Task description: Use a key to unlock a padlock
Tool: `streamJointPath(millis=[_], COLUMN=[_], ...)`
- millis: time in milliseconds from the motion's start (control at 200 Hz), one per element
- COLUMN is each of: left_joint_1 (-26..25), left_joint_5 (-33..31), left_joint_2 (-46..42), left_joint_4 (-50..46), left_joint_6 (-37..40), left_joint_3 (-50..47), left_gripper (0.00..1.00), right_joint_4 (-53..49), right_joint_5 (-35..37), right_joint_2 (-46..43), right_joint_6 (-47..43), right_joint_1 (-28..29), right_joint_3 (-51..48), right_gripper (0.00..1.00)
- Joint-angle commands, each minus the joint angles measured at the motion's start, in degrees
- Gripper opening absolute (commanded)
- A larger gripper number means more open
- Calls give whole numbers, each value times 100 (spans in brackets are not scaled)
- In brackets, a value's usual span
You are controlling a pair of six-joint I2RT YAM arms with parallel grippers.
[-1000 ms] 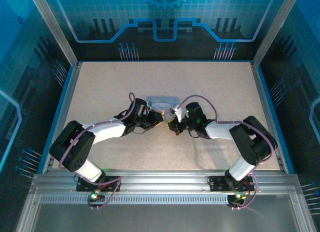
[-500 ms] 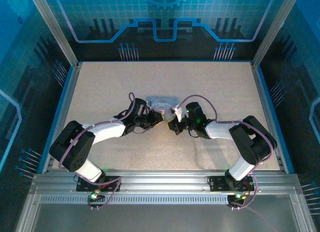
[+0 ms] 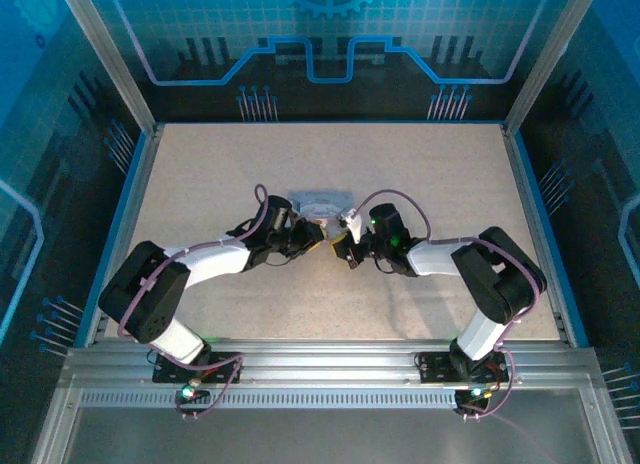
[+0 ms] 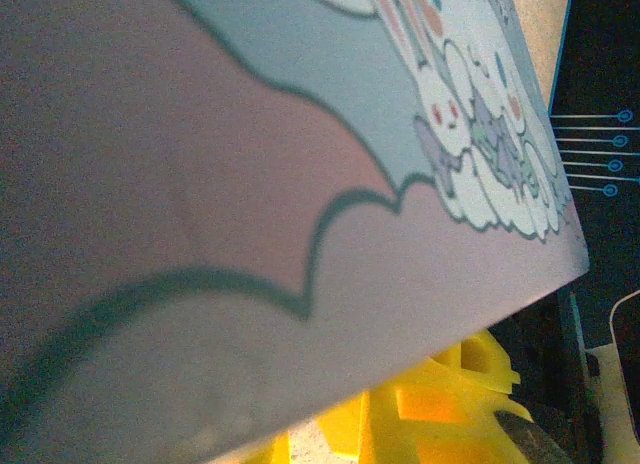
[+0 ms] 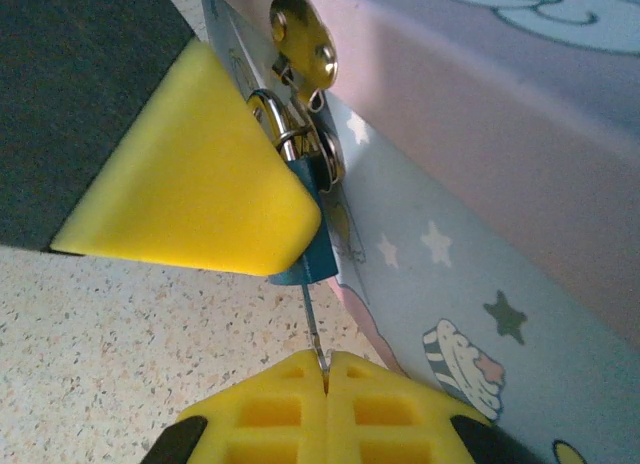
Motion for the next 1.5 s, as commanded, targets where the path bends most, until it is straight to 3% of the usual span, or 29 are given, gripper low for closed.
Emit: streamJointPath(millis=[0, 315, 670, 1226, 1496], left_joint_1=[-98, -103, -102, -107, -107], left_joint_5=[457, 486, 480, 584, 654], left_joint_2=[-12, 96, 106, 136, 172], left_joint_4=[198, 228, 207, 280, 275], left_joint_6=[-46, -47, -21, 5, 158], left_joint_3=[83, 55, 46, 143, 134], left_gripper=[14, 14, 14, 14, 14], right_joint_4=[470, 830, -42, 521, 886], right_joint_5=[93, 443, 587, -328, -943], right_joint_2=[94, -197, -495, 355, 445], right_joint_6=[-85, -55, -602, 242, 721], right_joint_1=[66, 53, -70, 127, -172], right_joint_3=[263, 138, 434, 632, 649], right_gripper=[0, 0, 0, 0, 0])
